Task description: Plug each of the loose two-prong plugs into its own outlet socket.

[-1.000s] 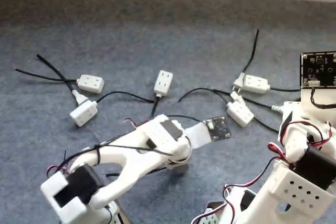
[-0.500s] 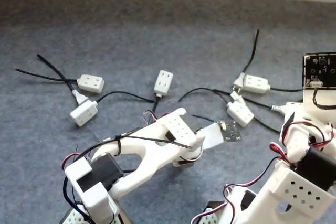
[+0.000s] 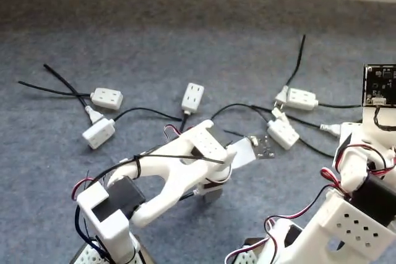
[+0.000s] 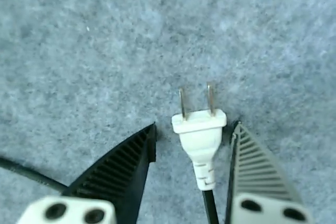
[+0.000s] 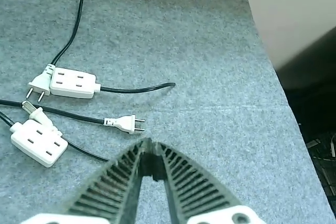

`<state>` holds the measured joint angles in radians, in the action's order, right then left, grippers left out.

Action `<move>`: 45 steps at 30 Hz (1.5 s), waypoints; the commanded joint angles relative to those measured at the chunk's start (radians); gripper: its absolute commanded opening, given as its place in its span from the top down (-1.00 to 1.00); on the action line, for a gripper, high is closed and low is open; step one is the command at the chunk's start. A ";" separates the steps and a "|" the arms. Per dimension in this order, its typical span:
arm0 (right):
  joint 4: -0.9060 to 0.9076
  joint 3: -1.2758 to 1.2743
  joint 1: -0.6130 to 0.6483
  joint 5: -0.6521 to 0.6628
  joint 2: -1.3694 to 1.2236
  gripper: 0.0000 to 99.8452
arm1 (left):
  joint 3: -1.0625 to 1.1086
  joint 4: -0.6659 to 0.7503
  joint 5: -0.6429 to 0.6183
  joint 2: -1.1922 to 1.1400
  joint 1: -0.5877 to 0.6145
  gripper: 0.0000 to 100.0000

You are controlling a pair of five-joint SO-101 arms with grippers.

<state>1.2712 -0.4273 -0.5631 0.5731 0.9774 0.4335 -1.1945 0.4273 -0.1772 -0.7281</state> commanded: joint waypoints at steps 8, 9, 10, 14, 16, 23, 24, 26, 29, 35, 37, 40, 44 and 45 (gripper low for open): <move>-0.002 0.005 -0.010 0.012 0.012 0.98 | -0.004 -0.031 0.000 -0.008 0.007 0.51; -0.002 0.005 -0.010 0.012 0.012 0.98 | -0.007 -0.031 0.000 -0.008 0.007 0.51; -0.002 0.005 -0.010 0.012 0.012 0.98 | -0.008 -0.031 0.000 -0.008 0.007 0.51; -0.001 0.005 -0.010 0.012 0.012 0.98 | -0.004 -0.014 0.000 -0.008 0.002 0.57; -0.001 0.005 -0.012 0.012 0.012 0.98 | -0.005 -0.011 0.000 -0.008 0.001 0.72; -0.001 0.008 -0.050 0.012 0.013 0.98 | -0.004 -0.017 0.000 -0.002 -0.002 0.94; -0.001 0.010 -0.053 0.012 0.013 0.98 | -0.004 -0.018 0.000 0.001 -0.002 0.94; -0.001 0.012 -0.061 0.012 0.013 0.98 | -0.010 -0.029 0.000 0.002 -0.012 0.94; -0.001 0.013 -0.061 0.012 0.013 0.98 | -0.054 -0.101 0.000 0.004 -0.051 0.94; -0.001 0.013 -0.061 0.012 0.013 0.98 | -0.183 -0.262 -0.002 0.097 -0.145 0.94; -0.001 0.013 -0.061 0.012 0.013 0.98 | -0.200 -0.269 -0.017 0.177 -0.151 0.94; -0.001 0.013 -0.061 0.012 0.013 0.98 | -0.200 -0.253 -0.104 0.308 -0.117 0.94; -0.001 0.007 -0.061 0.012 0.013 0.98 | -0.093 -0.101 -0.213 0.452 -0.065 0.94; -0.002 0.007 -0.061 0.012 0.013 0.98 | -0.044 -0.046 -0.226 0.486 -0.065 0.94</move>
<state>1.2712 -0.4273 -0.6137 0.5731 0.9774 0.3168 -1.3602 0.2493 0.1926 -0.8155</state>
